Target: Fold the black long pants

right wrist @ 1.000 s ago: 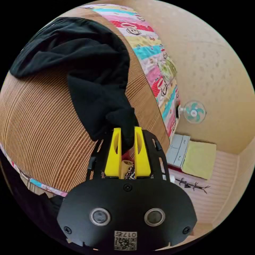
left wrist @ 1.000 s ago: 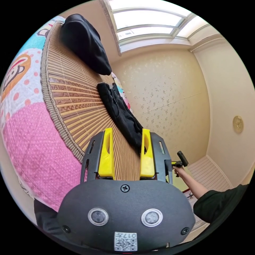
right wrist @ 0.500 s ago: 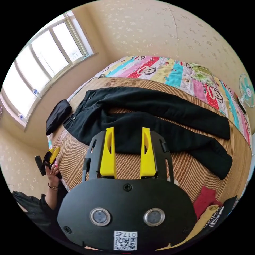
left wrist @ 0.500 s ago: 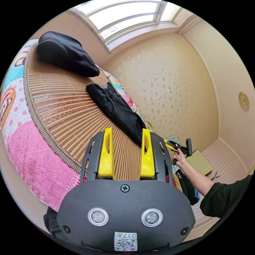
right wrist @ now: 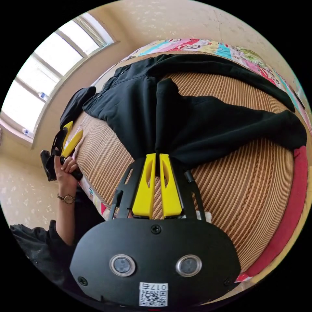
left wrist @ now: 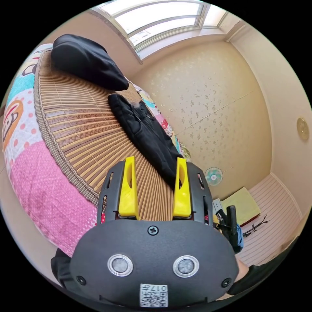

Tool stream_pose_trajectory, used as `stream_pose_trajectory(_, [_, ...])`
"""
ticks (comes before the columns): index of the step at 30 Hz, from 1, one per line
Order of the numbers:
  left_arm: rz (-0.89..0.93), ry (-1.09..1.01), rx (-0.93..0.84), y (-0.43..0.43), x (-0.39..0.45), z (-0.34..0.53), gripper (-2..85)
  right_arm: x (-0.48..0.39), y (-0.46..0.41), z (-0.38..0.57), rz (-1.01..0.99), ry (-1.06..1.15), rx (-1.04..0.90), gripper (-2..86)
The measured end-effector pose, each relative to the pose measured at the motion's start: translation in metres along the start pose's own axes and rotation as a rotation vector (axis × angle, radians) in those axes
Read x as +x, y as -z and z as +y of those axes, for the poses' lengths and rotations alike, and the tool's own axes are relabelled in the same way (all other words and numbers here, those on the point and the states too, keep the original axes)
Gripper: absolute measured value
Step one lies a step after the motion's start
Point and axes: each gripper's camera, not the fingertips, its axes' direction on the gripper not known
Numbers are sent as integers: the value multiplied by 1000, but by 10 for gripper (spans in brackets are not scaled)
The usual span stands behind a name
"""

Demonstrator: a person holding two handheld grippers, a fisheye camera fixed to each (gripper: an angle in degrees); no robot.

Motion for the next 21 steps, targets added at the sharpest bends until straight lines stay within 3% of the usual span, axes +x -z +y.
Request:
stream_pose_trajectory(6, [-65,50,77,11,1,8,174,-17,30,100,-35,-40,89,29])
stream_pose_trajectory(11, [-177,124,115,21,2,-2,171,-25,47,117,20,-18,84,29])
stream_pose_trajectory(16, [-256,194,-45,-17,-4,-53,135,-10,62,123,-53,-73,88,30])
stream_pose_trajectory(19, [-424,86,-206,-52,3,-83,91,0,69,131,-100,-135,131,30])
stream_pose_trajectory(21, [-444,24,-282,-65,4,-92,75,0,74,132,-94,-144,140,30])
